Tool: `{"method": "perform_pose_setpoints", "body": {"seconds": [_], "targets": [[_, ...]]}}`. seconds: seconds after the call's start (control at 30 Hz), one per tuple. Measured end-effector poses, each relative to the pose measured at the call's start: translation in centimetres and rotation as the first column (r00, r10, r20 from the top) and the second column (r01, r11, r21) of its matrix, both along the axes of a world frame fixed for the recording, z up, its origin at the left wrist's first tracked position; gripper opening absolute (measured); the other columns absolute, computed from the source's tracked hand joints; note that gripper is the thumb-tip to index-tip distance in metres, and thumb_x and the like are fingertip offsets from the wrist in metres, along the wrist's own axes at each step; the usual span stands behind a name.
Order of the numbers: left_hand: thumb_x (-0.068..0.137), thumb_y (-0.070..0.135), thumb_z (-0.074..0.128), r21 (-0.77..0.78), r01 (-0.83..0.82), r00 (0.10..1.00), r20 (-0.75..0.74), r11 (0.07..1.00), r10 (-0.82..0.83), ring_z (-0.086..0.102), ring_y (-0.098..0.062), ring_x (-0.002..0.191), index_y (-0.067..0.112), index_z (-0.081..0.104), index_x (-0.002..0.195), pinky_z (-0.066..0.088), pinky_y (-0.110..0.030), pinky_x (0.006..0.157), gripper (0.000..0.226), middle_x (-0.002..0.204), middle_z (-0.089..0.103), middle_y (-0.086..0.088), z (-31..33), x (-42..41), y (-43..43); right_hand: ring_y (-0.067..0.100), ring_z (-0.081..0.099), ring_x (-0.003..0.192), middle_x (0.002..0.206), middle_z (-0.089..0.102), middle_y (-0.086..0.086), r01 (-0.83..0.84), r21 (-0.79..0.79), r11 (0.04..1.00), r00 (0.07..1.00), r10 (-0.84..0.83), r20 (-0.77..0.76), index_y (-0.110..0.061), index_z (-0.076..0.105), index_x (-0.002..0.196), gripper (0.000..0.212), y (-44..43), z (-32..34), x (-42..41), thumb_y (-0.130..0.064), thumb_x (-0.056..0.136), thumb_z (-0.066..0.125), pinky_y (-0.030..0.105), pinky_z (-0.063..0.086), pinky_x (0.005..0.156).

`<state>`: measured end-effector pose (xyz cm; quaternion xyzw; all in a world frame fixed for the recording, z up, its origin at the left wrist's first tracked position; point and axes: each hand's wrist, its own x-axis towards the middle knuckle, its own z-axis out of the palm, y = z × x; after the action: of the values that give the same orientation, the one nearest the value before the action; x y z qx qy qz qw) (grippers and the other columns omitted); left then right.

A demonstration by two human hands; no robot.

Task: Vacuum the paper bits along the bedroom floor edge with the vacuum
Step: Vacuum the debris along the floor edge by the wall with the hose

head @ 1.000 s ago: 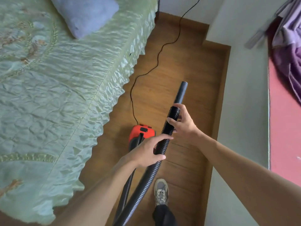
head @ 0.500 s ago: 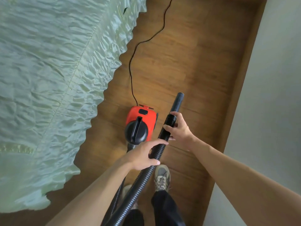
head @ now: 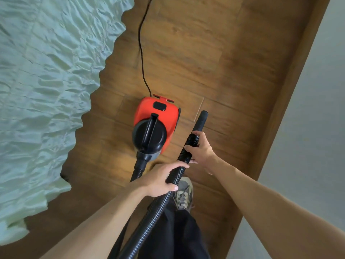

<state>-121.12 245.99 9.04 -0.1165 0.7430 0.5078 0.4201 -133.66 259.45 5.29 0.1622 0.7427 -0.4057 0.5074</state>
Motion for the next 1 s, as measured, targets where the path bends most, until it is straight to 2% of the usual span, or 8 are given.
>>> {"method": "perform_pose_setpoints", "body": {"seconds": [0.07,0.17,0.23,0.33,0.43,0.63,0.83,1.0], "targets": [[0.087,0.014,0.07,0.008,-0.01,1.0,0.01,1.0,0.01,0.052,-0.022,0.121,0.047,0.042,0.139,0.046,-0.04,0.103,0.068,0.134,0.054,0.002,-1.3,0.1,-0.1,0.024,0.067,0.085,0.115,0.058,0.012,-0.024,0.019,1.0,1.0,0.024,0.004,-0.028,0.037,0.138,0.056,-0.2,-1.4,0.0,-0.003,0.092,0.059,0.029,0.059,0.057],[0.087,0.014,0.069,0.036,-0.033,0.999,0.044,0.999,0.032,0.053,-0.024,0.122,0.049,0.041,0.137,0.047,-0.04,0.102,0.068,0.137,0.053,0.0,-2.9,0.1,-0.4,0.03,0.067,0.095,0.116,0.058,0.012,-0.097,0.069,0.993,0.995,0.098,-0.008,-0.032,0.037,0.136,0.058,-0.8,-3.4,-0.2,-0.007,0.09,0.061,0.042,0.062,0.071],[0.086,0.014,0.069,0.053,-0.059,0.997,0.059,0.997,0.056,0.052,-0.024,0.124,0.051,0.041,0.136,0.047,-0.04,0.102,0.068,0.14,0.051,0.001,-3.9,0.1,-0.6,0.032,0.06,0.101,0.121,0.054,0.013,-0.28,0.146,0.949,0.955,0.291,-0.057,-0.035,0.033,0.14,0.064,-1.4,-4.6,-0.9,-0.015,0.087,0.062,0.043,0.057,0.084],[0.086,0.013,0.069,0.055,-0.081,0.994,0.076,0.995,0.077,0.053,-0.023,0.123,0.05,0.042,0.137,0.047,-0.039,0.102,0.068,0.14,0.053,0.002,-5.3,0.3,-1.0,0.035,0.045,0.121,0.136,0.039,0.014,-0.577,0.254,0.776,0.779,0.616,-0.114,-0.032,0.022,0.152,0.081,-3.0,-5.9,-2.0,-0.015,0.084,0.063,0.039,0.044,0.1],[0.086,0.014,0.069,0.058,-0.096,0.992,0.084,0.994,0.091,0.053,-0.024,0.123,0.052,0.04,0.135,0.047,-0.04,0.103,0.069,0.139,0.053,0.001,-6.7,0.6,-1.3,0.035,0.029,0.141,0.156,0.023,0.009,-0.722,0.289,0.629,0.607,0.776,-0.172,-0.025,0.013,0.157,0.09,-5.7,-7.6,-3.0,-0.011,0.083,0.061,0.039,0.032,0.114],[0.084,0.018,0.07,0.059,-0.138,0.986,0.106,0.989,0.132,0.05,-0.021,0.124,0.057,0.039,0.133,0.045,-0.04,0.105,0.069,0.138,0.052,0.004,-8.9,1.3,-1.8,0.02,-0.006,0.154,0.166,-0.013,-0.001,-0.837,0.349,0.422,0.38,0.907,-0.184,-0.019,-0.006,0.159,0.098,-11.0,-10.0,-4.9,0.0,0.087,0.058,0.046,0.023,0.121],[0.084,0.02,0.07,0.061,-0.162,0.979,0.139,0.985,0.152,0.051,-0.021,0.12,0.059,0.039,0.132,0.045,-0.036,0.101,0.069,0.137,0.05,0.002,-10.2,2.1,-1.9,0.018,-0.01,0.153,0.165,-0.019,-0.002,-0.871,0.401,0.283,0.226,0.956,-0.186,-0.016,-0.011,0.158,0.099,-12.3,-11.7,-5.2,0.0,0.088,0.058,0.046,0.025,0.12],[0.086,0.019,0.069,0.082,-0.159,0.978,0.153,0.984,0.145,0.05,-0.021,0.122,0.056,0.04,0.134,0.043,-0.029,0.096,0.067,0.137,0.049,0.001,-10.6,1.9,-2.1,0.018,-0.011,0.153,0.165,-0.02,-0.003,-0.877,0.415,0.244,0.195,0.968,-0.157,-0.016,-0.011,0.158,0.096,-12.5,-12.1,-5.1,-0.002,0.09,0.055,0.049,0.021,0.121]]}}
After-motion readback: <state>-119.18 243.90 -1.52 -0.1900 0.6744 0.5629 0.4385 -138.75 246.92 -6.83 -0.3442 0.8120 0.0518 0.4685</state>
